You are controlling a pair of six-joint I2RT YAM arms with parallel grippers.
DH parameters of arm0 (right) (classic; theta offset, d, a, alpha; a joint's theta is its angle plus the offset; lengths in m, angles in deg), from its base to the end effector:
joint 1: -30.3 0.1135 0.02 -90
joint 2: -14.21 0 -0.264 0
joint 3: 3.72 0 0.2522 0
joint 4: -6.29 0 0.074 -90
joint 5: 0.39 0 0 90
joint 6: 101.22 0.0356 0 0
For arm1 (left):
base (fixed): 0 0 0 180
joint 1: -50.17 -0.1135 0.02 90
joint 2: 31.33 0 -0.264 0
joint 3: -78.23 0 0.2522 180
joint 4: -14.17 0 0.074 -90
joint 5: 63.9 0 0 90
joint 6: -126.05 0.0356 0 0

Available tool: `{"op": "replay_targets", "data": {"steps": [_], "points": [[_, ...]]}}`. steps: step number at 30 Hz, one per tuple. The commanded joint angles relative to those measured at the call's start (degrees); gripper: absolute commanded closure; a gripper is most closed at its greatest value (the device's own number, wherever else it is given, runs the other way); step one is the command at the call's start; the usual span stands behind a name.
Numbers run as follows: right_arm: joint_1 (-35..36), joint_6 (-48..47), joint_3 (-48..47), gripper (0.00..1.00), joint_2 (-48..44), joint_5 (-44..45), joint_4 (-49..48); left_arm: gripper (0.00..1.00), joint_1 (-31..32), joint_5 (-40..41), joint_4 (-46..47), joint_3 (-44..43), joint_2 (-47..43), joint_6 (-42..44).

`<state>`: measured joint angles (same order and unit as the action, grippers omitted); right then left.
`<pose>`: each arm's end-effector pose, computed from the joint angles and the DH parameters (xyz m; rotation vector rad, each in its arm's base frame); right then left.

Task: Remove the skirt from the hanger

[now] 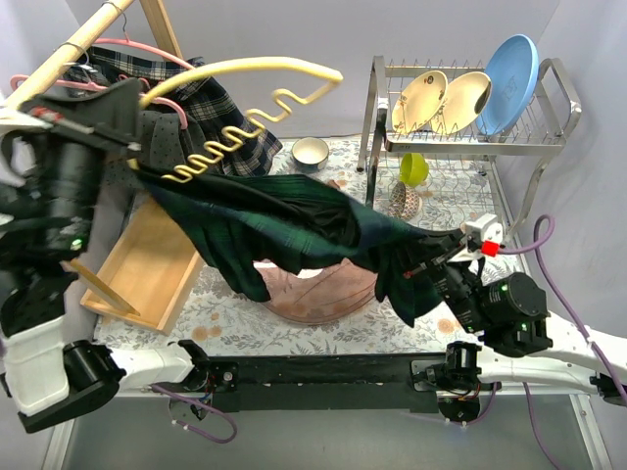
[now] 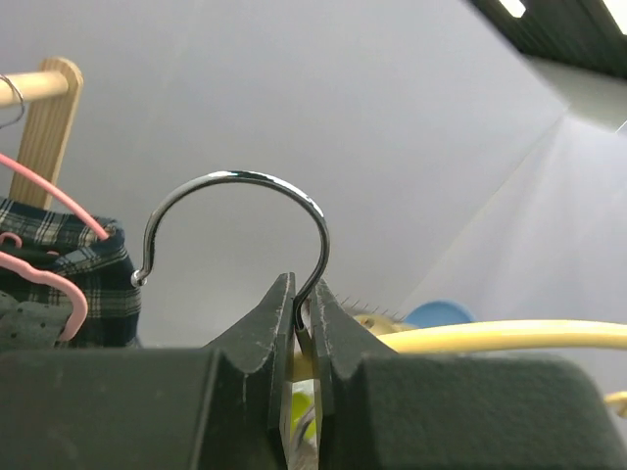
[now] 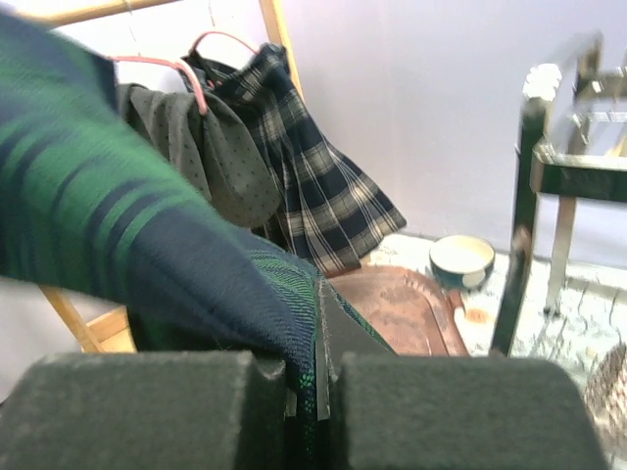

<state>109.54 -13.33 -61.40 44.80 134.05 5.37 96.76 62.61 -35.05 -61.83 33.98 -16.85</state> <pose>0.0441 0.0985 0.4094 -0.1422 1.2557 0.7506 0.0626 -0.0353 0.6409 -0.6653 1.1174 -1.1490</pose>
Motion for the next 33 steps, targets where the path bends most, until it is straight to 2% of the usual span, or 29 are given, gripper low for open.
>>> {"op": "replay_targets", "data": {"steps": [1,5,10,14,17,21,33], "points": [[-0.3,-5.5,-8.6,0.99,5.3,-2.9,-9.7,1.00,-1.2,-2.9,5.0,-0.4,-2.8,0.4],[-0.3,-9.9,-24.5,0.99,13.7,-9.2,-9.1,1.00,-1.2,-13.4,6.6,0.6,-3.6,-4.8],[-0.3,-14.7,-35.5,0.99,22.4,-13.2,-12.2,1.00,-1.2,-23.8,9.8,2.5,-6.2,-12.4],[-0.3,-21.7,-43.6,0.99,29.2,-12.3,-15.4,1.00,-1.2,-32.0,13.3,5.0,-7.3,-19.5],[-0.3,-28.5,-48.0,0.99,35.2,-9.9,-21.2,1.00,-1.2,-39.0,14.6,5.4,-7.4,-25.0],[-1.5,-31.8,-50.6,0.99,38.6,-9.4,-22.3,1.00,-1.2,-41.9,16.2,5.7,-8.5,-27.6],[-9.2,-24.9,-62.3,0.99,47.9,-13.9,-13.3,1.00,-1.2,-44.9,11.3,11.0,-14.9,-21.9]]}}
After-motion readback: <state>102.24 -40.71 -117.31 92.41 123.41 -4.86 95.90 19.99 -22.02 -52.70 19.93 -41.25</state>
